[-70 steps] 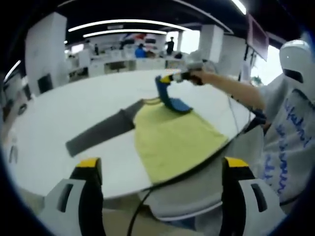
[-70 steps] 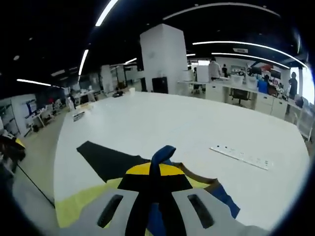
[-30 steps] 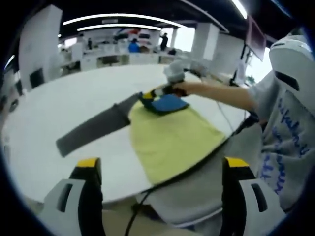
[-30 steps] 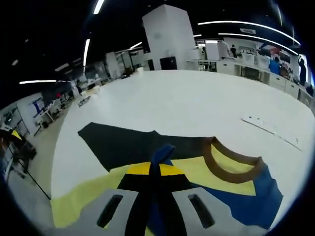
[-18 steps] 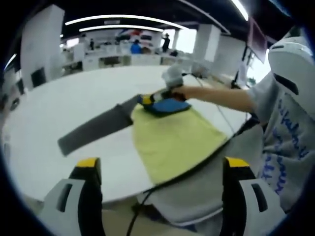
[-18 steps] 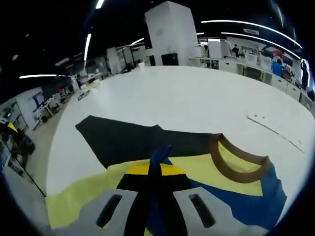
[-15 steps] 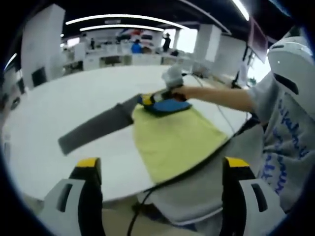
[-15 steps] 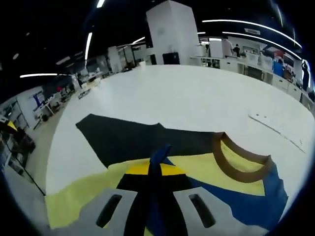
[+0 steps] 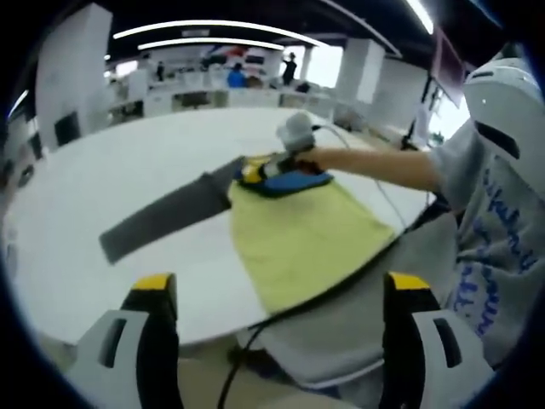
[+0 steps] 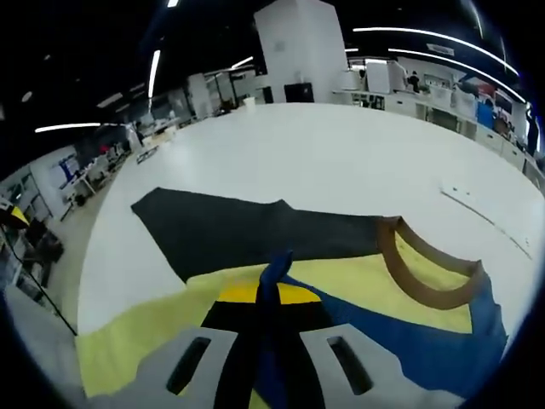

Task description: Fold the garment on the visible template until the final outline fits inside the template.

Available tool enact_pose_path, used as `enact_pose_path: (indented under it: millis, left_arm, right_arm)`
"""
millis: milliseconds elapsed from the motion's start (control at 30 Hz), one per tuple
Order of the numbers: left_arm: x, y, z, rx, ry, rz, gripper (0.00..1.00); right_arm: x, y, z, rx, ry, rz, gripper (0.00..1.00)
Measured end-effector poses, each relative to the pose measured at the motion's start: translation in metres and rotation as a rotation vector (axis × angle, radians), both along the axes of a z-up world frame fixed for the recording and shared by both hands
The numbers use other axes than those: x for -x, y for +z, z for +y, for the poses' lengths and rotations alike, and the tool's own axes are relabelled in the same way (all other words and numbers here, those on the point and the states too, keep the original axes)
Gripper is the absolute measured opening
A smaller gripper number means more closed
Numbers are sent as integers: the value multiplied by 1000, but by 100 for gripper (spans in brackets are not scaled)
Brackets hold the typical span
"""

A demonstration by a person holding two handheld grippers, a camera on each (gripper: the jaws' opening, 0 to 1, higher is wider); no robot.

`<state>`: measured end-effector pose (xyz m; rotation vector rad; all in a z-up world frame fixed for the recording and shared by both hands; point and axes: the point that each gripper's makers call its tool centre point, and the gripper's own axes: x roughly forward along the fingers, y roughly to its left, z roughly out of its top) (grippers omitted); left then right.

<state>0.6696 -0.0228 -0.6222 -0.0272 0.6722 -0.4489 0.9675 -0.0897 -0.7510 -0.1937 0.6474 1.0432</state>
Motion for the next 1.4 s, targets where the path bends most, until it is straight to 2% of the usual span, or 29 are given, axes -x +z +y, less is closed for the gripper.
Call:
enact_pose_path:
  millis: [267,633,800,933,1133,1300,1400]
  left_arm:
    - [1,0,2,-6,6,2,96]
    - [3,-4,5,-6,16,20,95]
    - [2,-5,5,-9,15,24,95]
    - [2,-5,4,-10,14,23,96]
    - [2,-3,3,-16,15,17,95]
    - [3,-2,0,-19,10,13,95]
    - [3,0,-1,-25,11,9,95]
  right_arm:
    - [7,-8,4,7,2,8,5]
    - [3,-19,5,14,-1,10,6]
    - [7,-15,10,-27,-4,35,10]
    - [7,-12,12,-42,-2,32,11]
    - [12,-9,13,-55,15,42,20]
    - [25,-1,19,-104,33,77,19]
    - [35,-1,22,-98,63,75,19]
